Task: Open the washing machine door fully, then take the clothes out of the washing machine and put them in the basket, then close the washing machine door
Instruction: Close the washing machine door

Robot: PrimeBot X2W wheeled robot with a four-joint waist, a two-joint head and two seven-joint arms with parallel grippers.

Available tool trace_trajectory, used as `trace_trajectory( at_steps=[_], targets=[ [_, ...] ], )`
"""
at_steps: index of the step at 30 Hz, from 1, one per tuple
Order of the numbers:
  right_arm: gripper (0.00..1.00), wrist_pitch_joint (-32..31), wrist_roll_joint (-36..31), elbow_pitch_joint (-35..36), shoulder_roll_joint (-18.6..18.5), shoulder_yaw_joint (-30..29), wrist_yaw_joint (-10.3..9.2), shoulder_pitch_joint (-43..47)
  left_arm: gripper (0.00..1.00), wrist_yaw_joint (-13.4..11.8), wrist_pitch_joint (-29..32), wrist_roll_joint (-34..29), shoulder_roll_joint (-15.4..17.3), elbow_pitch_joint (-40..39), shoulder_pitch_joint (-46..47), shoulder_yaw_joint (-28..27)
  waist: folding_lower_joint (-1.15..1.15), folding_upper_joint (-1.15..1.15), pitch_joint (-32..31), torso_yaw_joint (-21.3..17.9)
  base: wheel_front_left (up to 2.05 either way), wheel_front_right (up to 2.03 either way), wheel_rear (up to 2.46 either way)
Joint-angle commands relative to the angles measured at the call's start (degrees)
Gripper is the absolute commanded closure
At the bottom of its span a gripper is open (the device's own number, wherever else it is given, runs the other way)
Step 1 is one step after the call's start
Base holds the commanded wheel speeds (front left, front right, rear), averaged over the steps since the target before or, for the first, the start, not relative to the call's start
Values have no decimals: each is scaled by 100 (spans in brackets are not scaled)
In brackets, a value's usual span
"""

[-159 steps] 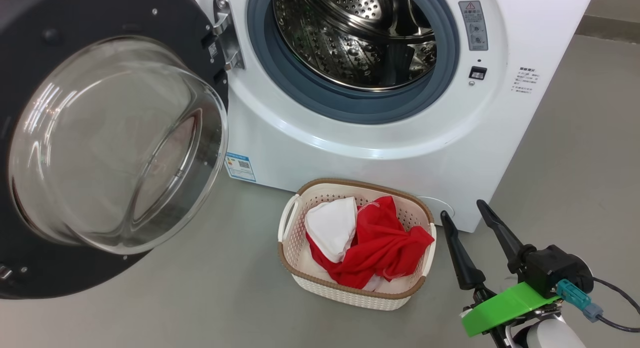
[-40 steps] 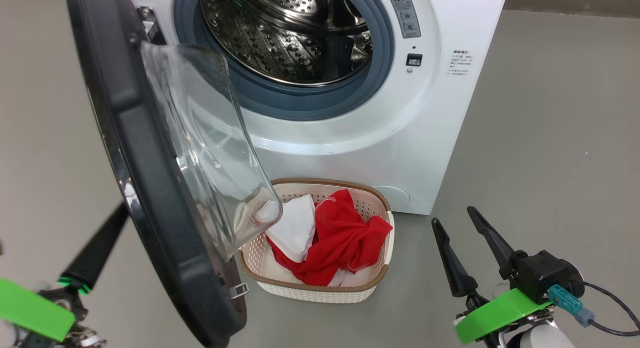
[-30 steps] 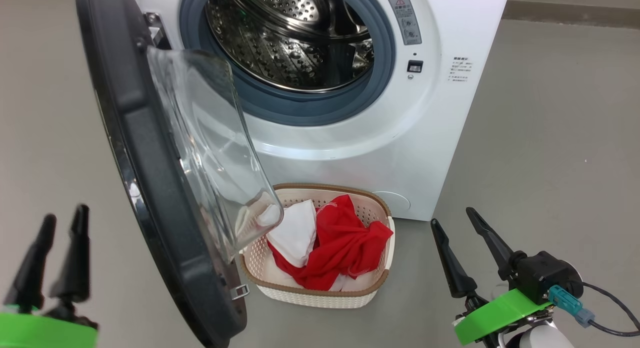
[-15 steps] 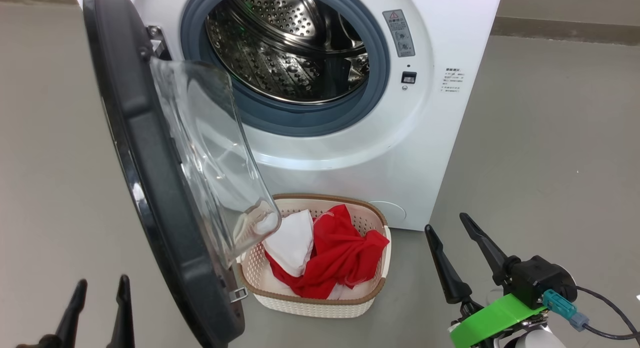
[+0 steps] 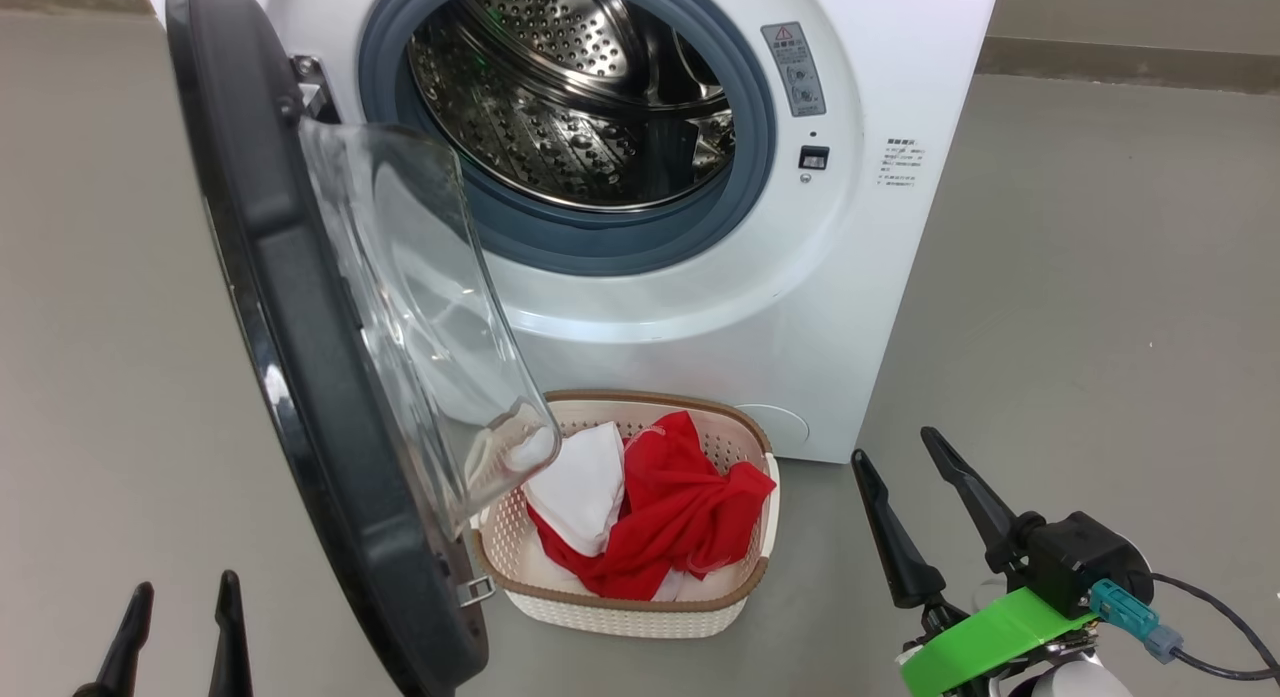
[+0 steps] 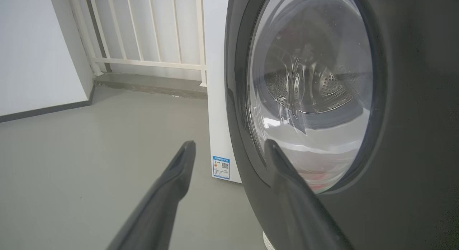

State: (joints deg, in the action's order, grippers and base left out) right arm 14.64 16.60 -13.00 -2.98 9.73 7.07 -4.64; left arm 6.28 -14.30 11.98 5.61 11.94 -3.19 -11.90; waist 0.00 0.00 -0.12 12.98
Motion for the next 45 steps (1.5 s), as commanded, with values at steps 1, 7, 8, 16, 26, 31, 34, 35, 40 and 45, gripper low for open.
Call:
trace_trajectory(
  at_steps=[1, 7, 8, 16, 26, 31, 34, 35, 40, 45],
  targets=[
    [0, 36, -9, 150, 11, 115, 42, -82, 0, 43, -69, -60, 55, -99, 241, -232, 0, 0, 12, -4, 0, 0, 0],
    [0, 36, -9, 147, 11, 109, 42, -103, 0, 79, -69, -155, -3, -84, 284, -299, 0, 0, 36, -19, 0, 0, 0],
    [0, 36, -10, 147, 11, 106, 42, -106, 0, 83, -69, -166, -12, -84, 292, -307, 0, 0, 38, -20, 0, 0, 0],
    [0, 36, -15, 140, 11, 92, 42, -100, 0, 103, -70, -227, -77, -88, 305, -336, 0, 0, 25, -24, 0, 0, 0],
    [0, 36, 0, 151, 11, 87, 42, -94, 0, 115, -70, -369, -119, -93, 297, -314, 0, 0, 24, -6, 0, 0, 0],
    [0, 36, 1, 150, 11, 67, 42, -96, 100, 117, -70, -344, -131, -6, 351, -340, 0, 0, 22, 4, 0, 0, 0],
    [0, 36, -6, 150, 11, 51, 42, -91, 100, 118, -70, -140, -167, -37, 476, -410, 0, 0, 26, 20, 0, 0, 0],
    [0, 36, -8, 151, 11, 51, 42, -90, 100, 118, -70, -31, -182, -39, 524, -444, 0, 0, 26, 23, 0, 0, 0],
    [0, 36, 12, 157, 11, 26, 42, -98, 100, 110, 266, 1273, -256, -158, 919, -669, 0, 0, 51, 40, 0, 0, 0],
    [0, 36, 28, 146, 11, 25, 42, -105, 100, -153, 1170, 3638, -270, -662, 1281, -593, 0, 0, 55, 29, 0, 0, 0]
  ],
)
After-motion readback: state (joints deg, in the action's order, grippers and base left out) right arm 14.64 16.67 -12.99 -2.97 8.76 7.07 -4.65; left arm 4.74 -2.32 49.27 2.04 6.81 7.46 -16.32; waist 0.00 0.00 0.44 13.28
